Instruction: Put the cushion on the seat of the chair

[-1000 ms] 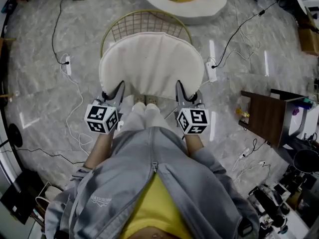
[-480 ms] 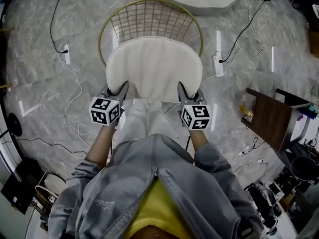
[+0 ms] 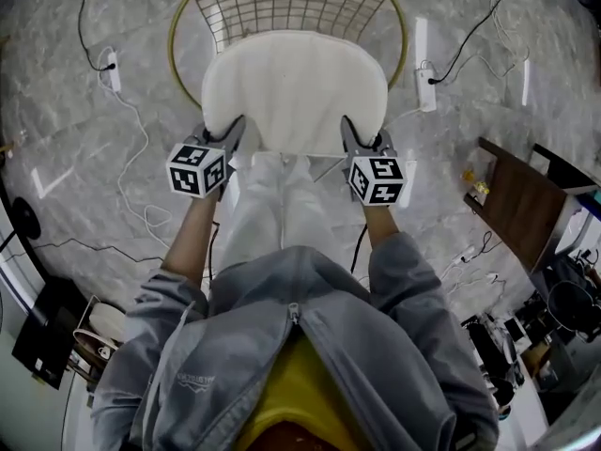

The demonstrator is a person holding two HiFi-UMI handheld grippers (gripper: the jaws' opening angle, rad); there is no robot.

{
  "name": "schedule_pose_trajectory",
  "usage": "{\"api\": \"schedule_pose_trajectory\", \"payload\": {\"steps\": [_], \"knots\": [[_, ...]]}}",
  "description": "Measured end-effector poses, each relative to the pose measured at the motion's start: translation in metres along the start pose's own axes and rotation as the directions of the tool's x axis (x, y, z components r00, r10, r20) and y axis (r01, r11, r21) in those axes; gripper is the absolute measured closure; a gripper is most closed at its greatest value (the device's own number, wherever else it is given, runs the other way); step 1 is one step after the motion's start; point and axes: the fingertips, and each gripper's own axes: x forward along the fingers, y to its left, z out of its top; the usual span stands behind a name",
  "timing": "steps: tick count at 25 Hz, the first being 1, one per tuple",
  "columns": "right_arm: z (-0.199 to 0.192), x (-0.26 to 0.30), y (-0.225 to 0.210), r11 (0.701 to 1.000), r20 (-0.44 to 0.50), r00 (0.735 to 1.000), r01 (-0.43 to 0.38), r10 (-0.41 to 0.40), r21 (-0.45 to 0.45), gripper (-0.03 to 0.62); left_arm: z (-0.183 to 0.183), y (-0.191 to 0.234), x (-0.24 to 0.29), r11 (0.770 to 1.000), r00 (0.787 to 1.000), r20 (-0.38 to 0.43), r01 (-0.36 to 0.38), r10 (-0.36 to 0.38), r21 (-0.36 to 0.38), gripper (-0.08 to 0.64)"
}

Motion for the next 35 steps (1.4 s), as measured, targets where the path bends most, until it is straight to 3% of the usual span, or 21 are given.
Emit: {"api": "schedule_pose_trajectory", "payload": {"steps": [8, 22, 32, 35], "knots": [[-0.033, 0.050, -0.022, 1.000, -0.065, 0.998, 0.010, -0.008, 0.030, 0.491, -0.032, 0.033, 0.047, 0.998, 0.999, -0.035, 0.010, -0.012, -0.067, 0.491], [-0.068, 0.118, -0.048, 0.999, -0.195, 0.981, 0.024, -0.019, 0.025, 0.463, -0.061, 0.074, 0.099, 0.996, 0.992, -0.130, -0.009, -0.003, -0.093, 0.473], [-0.071, 0.130, -0.054, 0.997, -0.244, 0.967, 0.074, -0.074, -0.006, 0.428, -0.059, 0.091, 0.108, 0.996, 0.980, -0.181, -0.087, 0.084, -0.008, 0.402], [-0.068, 0.131, -0.061, 0.991, -0.237, 0.963, 0.126, -0.130, -0.032, 0.378, -0.057, 0.097, 0.109, 0.992, 0.977, -0.174, -0.123, 0.124, 0.013, 0.319]]}}
